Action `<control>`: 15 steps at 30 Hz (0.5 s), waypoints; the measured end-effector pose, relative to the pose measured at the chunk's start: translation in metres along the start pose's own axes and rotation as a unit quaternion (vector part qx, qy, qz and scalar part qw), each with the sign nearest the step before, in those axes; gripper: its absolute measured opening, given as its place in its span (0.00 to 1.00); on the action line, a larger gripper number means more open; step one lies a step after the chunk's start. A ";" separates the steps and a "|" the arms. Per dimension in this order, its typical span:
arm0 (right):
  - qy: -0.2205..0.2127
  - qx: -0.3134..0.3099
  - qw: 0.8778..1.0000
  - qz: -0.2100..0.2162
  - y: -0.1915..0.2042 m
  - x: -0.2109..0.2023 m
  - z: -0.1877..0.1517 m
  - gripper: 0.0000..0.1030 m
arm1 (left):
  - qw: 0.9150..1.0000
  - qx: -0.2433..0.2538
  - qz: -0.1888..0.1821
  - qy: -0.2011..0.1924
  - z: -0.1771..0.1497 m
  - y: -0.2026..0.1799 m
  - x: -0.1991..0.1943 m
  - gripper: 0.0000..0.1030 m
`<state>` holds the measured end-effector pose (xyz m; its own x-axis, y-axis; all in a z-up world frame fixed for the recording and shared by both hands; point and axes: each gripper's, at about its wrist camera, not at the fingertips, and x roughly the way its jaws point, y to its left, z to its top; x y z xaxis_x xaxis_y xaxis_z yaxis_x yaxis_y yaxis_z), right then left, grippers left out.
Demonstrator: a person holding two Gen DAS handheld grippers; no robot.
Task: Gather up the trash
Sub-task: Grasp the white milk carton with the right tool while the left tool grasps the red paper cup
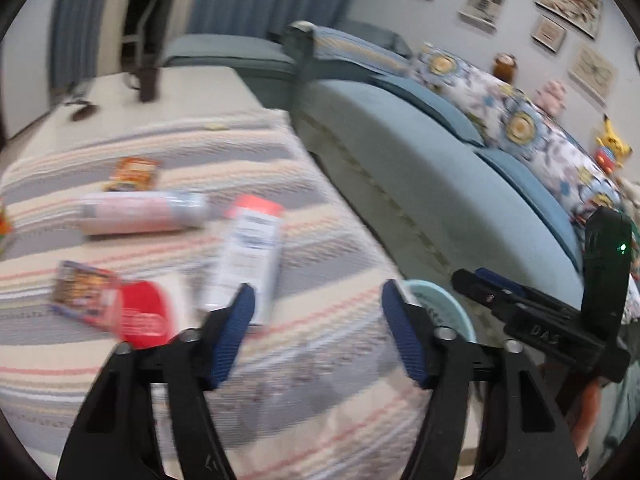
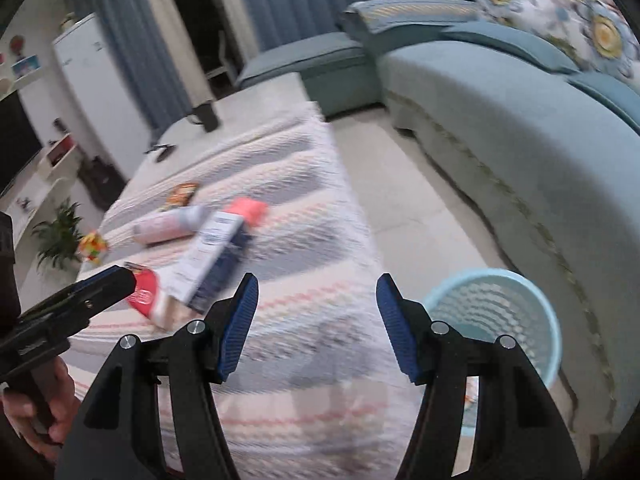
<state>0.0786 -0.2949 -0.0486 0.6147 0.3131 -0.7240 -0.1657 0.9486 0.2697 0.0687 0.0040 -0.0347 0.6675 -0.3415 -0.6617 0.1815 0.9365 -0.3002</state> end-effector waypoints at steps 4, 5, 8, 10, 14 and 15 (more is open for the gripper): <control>0.016 -0.002 0.999 0.034 0.045 0.029 0.006 0.56 | 0.999 -0.030 0.013 -0.002 -0.003 0.045 -0.014 0.39; 0.019 -0.005 0.999 0.037 0.054 0.035 0.007 0.56 | 0.999 -0.043 0.015 -0.003 -0.005 0.060 -0.017 0.39; 0.040 -0.012 0.999 0.034 0.083 0.064 0.008 0.56 | 0.997 -0.068 0.027 -0.003 -0.010 0.091 -0.018 0.43; 0.055 -0.010 0.998 0.035 0.096 0.084 0.010 0.57 | 0.996 -0.083 0.032 0.000 -0.013 0.106 -0.014 0.44; 0.078 0.003 0.997 0.025 0.110 0.116 0.010 0.66 | 0.994 -0.106 0.033 0.012 -0.023 0.132 -0.002 0.44; 0.085 0.008 0.996 0.024 0.113 0.125 0.010 0.66 | 0.993 -0.110 0.029 0.016 -0.025 0.135 0.001 0.44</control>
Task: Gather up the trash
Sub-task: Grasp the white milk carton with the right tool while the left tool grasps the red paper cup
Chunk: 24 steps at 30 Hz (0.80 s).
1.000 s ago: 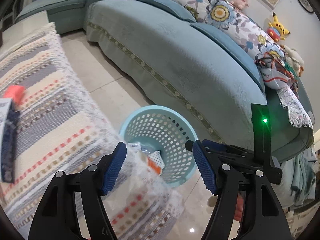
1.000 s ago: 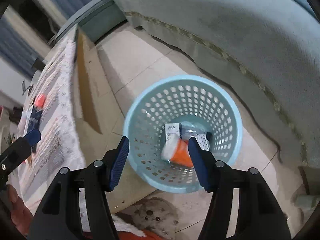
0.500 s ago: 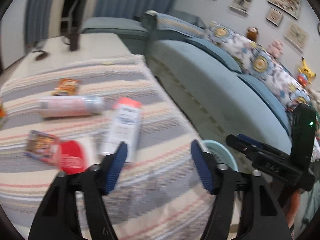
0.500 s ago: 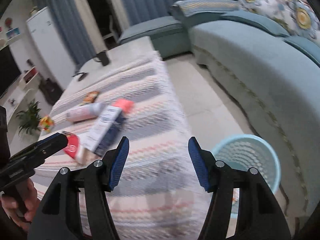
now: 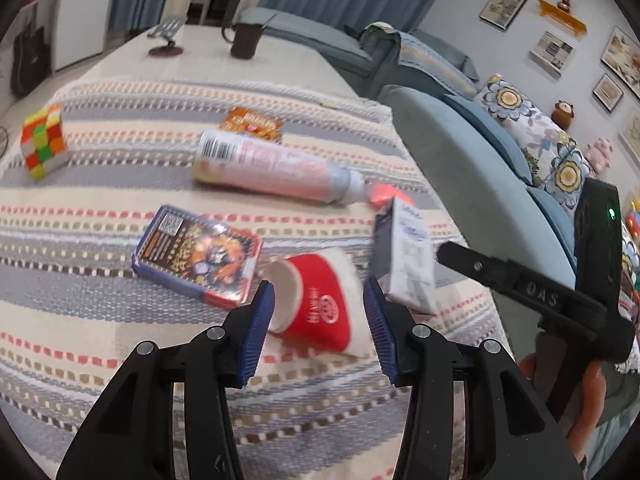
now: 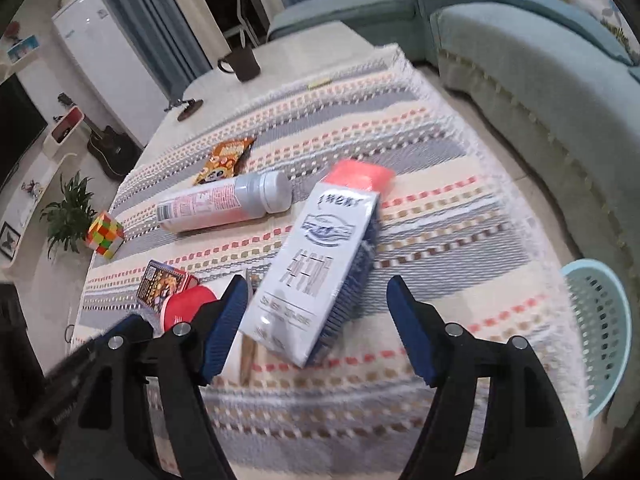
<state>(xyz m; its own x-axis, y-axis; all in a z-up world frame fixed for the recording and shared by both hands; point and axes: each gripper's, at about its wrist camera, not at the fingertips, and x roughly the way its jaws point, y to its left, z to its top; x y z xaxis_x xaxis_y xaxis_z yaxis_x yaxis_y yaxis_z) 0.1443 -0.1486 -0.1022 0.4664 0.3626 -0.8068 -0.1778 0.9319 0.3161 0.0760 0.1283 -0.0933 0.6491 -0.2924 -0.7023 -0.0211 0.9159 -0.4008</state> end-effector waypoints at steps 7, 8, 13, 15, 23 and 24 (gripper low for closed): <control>0.045 0.030 0.997 -0.051 0.009 0.042 0.011 0.78 | 1.000 0.001 -0.011 0.022 -0.004 0.010 0.018 0.43; 0.052 0.024 0.997 -0.055 0.012 0.047 0.011 0.78 | 1.000 0.001 -0.014 0.024 -0.005 0.011 0.020 0.43; 0.056 0.007 0.996 -0.070 0.011 0.047 0.003 0.69 | 0.997 0.009 -0.048 0.051 -0.013 0.003 0.028 0.44; 0.055 0.007 0.996 -0.072 0.007 0.042 0.001 0.65 | 0.995 0.018 -0.072 0.063 -0.017 -0.006 0.028 0.44; 0.043 -0.043 0.993 -0.105 -0.011 0.014 -0.016 0.56 | 0.994 0.039 -0.069 0.076 -0.029 -0.024 0.024 0.51; 0.043 -0.052 0.992 -0.106 -0.013 0.011 -0.018 0.56 | 0.995 0.033 -0.059 0.072 -0.028 -0.020 0.022 0.52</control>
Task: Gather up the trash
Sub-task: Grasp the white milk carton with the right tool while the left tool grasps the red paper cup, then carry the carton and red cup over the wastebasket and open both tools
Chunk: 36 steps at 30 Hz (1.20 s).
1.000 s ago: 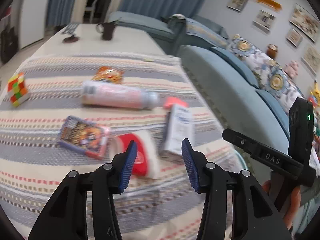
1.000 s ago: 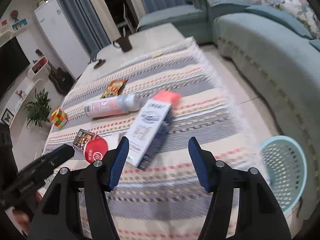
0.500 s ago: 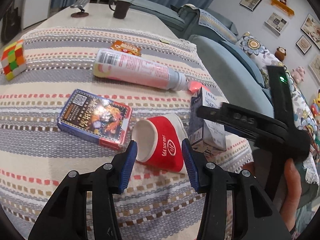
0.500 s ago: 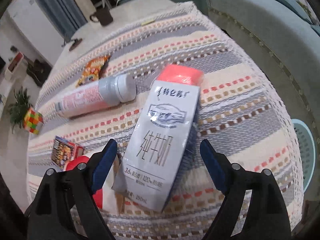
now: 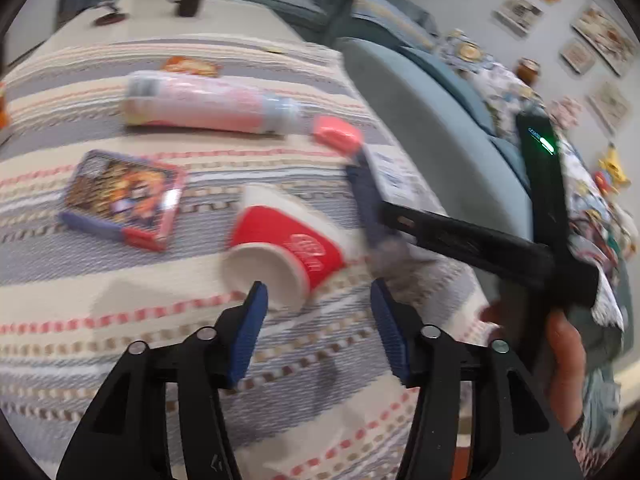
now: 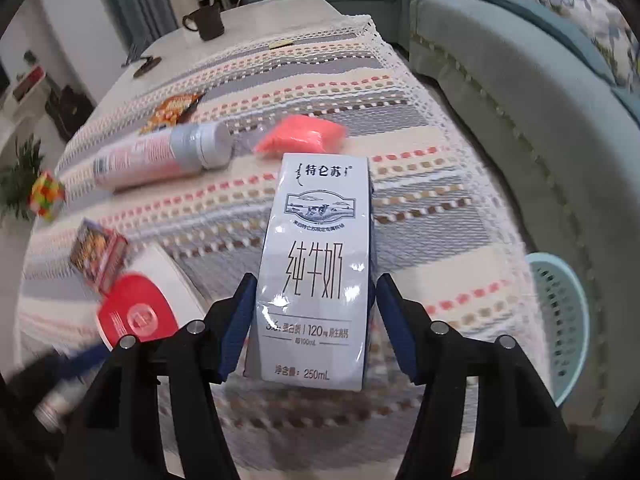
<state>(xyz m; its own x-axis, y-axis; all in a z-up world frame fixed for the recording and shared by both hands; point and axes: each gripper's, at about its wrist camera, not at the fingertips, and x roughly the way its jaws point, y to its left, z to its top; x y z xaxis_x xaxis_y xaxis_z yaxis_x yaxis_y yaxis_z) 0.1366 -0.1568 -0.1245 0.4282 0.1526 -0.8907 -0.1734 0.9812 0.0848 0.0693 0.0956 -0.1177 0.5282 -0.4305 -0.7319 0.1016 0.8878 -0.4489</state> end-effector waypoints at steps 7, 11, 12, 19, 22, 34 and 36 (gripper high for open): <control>-0.001 0.015 0.999 0.031 -0.024 -0.005 -0.022 0.58 | 0.998 0.003 0.058 -0.019 0.021 0.016 0.001 0.74; 0.013 0.038 0.998 0.045 -0.032 0.007 -0.031 0.58 | 0.998 0.044 0.047 0.020 0.031 0.005 0.025 0.75; 0.006 0.036 0.998 0.043 -0.031 0.006 -0.033 0.58 | 0.997 0.050 0.049 0.023 0.030 0.002 0.029 0.74; -0.011 0.034 0.999 0.028 -0.024 0.004 -0.029 0.63 | 0.994 0.071 0.072 0.044 0.027 -0.007 0.050 0.55; -0.020 0.024 0.999 0.017 -0.020 0.001 -0.026 0.63 | 0.993 0.082 0.079 0.033 0.025 -0.013 0.045 0.49; -0.042 0.019 0.999 0.017 -0.024 -0.014 -0.021 0.55 | 0.993 0.088 0.072 -0.027 0.030 -0.048 0.010 0.45; -0.058 0.028 0.998 0.013 -0.031 -0.029 -0.023 0.55 | 0.993 0.096 0.067 -0.034 0.032 -0.060 0.004 0.45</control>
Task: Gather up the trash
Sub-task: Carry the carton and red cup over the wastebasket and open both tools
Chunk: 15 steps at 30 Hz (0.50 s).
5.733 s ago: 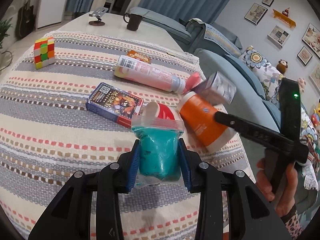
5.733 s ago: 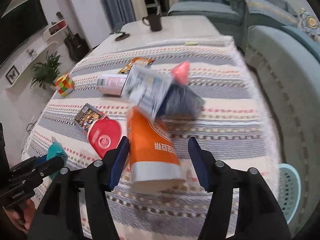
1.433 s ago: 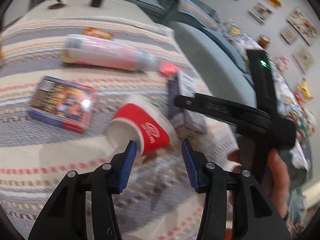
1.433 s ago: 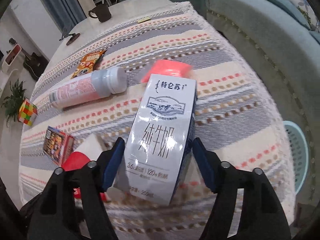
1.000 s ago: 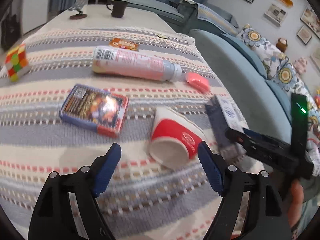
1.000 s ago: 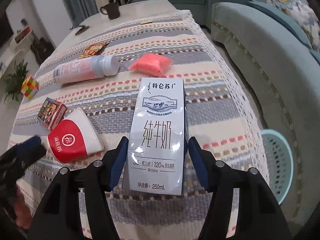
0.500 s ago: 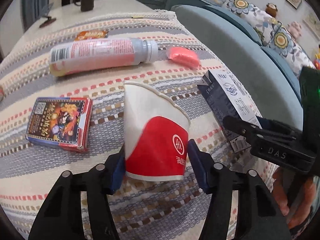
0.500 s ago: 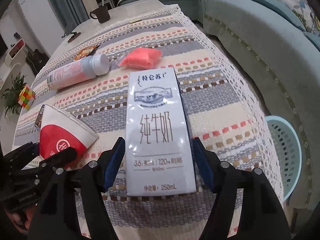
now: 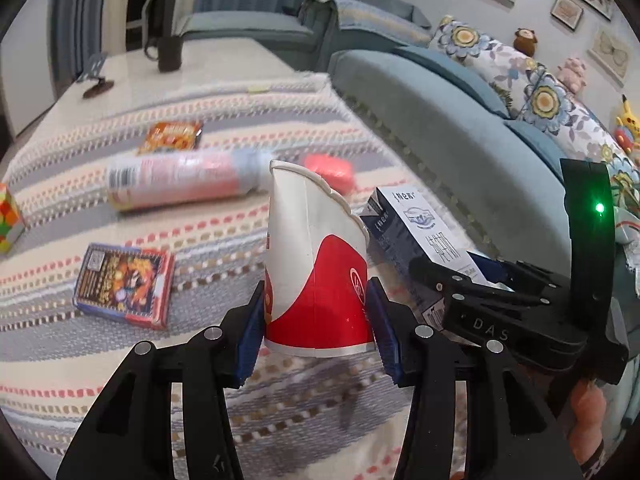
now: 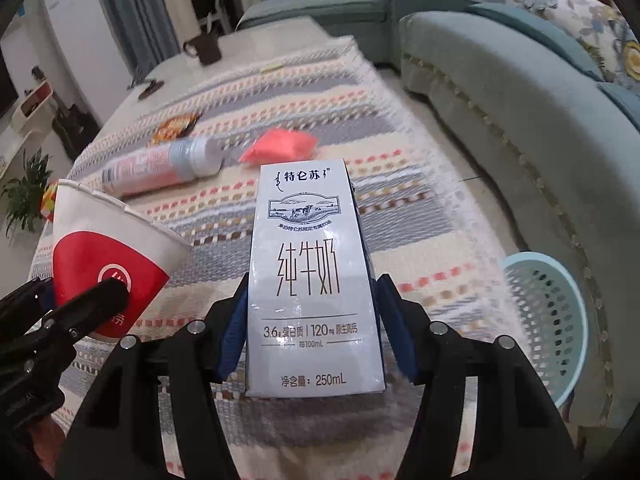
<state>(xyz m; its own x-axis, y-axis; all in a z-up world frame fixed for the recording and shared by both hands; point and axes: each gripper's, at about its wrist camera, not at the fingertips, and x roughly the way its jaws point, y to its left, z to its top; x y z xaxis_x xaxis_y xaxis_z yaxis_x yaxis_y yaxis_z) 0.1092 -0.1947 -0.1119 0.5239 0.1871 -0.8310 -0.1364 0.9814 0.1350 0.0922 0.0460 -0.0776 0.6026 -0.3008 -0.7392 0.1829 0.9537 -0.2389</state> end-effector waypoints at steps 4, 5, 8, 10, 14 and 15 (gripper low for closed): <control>-0.037 0.027 0.999 0.001 -0.025 -0.036 0.003 0.55 | 0.999 0.022 -0.014 -0.021 0.010 -0.029 -0.014 0.45; -0.048 0.038 0.998 0.000 -0.035 -0.047 0.004 0.55 | 0.999 0.028 -0.020 -0.026 0.014 -0.039 -0.018 0.45; -0.069 0.063 0.996 -0.002 -0.064 -0.072 0.007 0.55 | 0.997 0.052 -0.033 -0.037 0.023 -0.072 -0.023 0.45; -0.082 0.077 0.994 -0.012 -0.083 -0.086 0.006 0.55 | 0.996 0.071 -0.042 -0.041 0.028 -0.094 -0.026 0.45; -0.103 0.130 0.986 -0.032 -0.137 -0.112 -0.005 0.55 | 0.991 0.108 -0.070 -0.039 0.035 -0.146 -0.021 0.45; -0.105 0.138 0.984 -0.039 -0.147 -0.115 -0.007 0.55 | 0.990 0.116 -0.075 -0.037 0.036 -0.156 -0.018 0.45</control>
<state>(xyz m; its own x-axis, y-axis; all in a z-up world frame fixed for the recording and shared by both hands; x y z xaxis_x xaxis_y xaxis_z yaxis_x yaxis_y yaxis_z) 0.0630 -0.3611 -0.0406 0.6895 0.0867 -0.7190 0.1299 0.9619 0.2406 0.0803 -0.0974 -0.0044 0.6080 -0.4461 -0.6567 0.4431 0.8771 -0.1855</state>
